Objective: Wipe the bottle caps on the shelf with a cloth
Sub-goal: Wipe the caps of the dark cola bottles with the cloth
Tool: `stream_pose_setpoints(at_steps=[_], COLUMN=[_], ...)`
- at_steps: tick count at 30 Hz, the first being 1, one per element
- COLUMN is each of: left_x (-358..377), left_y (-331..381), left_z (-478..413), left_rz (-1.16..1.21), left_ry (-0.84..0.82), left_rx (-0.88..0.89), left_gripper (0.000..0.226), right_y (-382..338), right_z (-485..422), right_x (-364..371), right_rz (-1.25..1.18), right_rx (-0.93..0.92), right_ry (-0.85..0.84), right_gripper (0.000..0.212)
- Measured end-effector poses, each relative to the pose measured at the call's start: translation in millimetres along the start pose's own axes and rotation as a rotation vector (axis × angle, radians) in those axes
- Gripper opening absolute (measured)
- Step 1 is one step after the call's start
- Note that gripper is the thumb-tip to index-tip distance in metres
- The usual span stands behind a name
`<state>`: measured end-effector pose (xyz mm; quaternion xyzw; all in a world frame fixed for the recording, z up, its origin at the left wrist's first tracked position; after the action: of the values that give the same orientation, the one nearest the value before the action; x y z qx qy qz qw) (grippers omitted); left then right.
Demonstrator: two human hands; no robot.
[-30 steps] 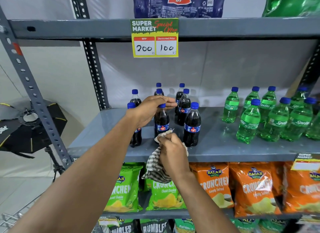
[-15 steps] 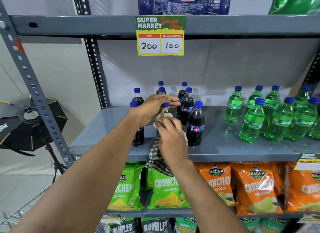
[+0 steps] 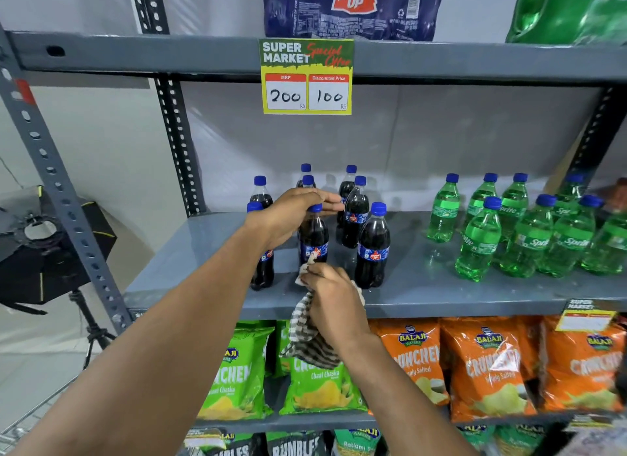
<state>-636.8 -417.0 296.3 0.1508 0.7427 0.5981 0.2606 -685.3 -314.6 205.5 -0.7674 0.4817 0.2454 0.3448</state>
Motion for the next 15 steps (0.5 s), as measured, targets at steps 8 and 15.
stream_pose_setpoints(at_steps=[8, 15], left_x=[-5.9, 58.3], left_y=[25.6, 56.7], left_z=[-8.9, -18.5], left_rz=[-0.192, -0.273], left_ry=[0.116, 0.008], left_rx=[0.095, 0.334], left_gripper=[0.037, 0.033], right_y=[21.4, 63.3], right_z=[46.0, 61.6], right_x=[-54.7, -113.1], right_rz=[-0.181, -0.249], right_rx=[0.034, 0.098], right_ry=[0.288, 0.536], right_gripper=[0.041, 0.032])
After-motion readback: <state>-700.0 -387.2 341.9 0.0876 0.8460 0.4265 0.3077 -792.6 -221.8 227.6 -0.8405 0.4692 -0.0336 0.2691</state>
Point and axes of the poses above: each hand's wrist, its own z-axis away from the middle knuckle, its own x-axis out of the palm, y = z × x, the point moved 8 cm from there along -z, towards the middle knuckle, and after that the axes turned 2 degrees about z, right-handed, at the moved point
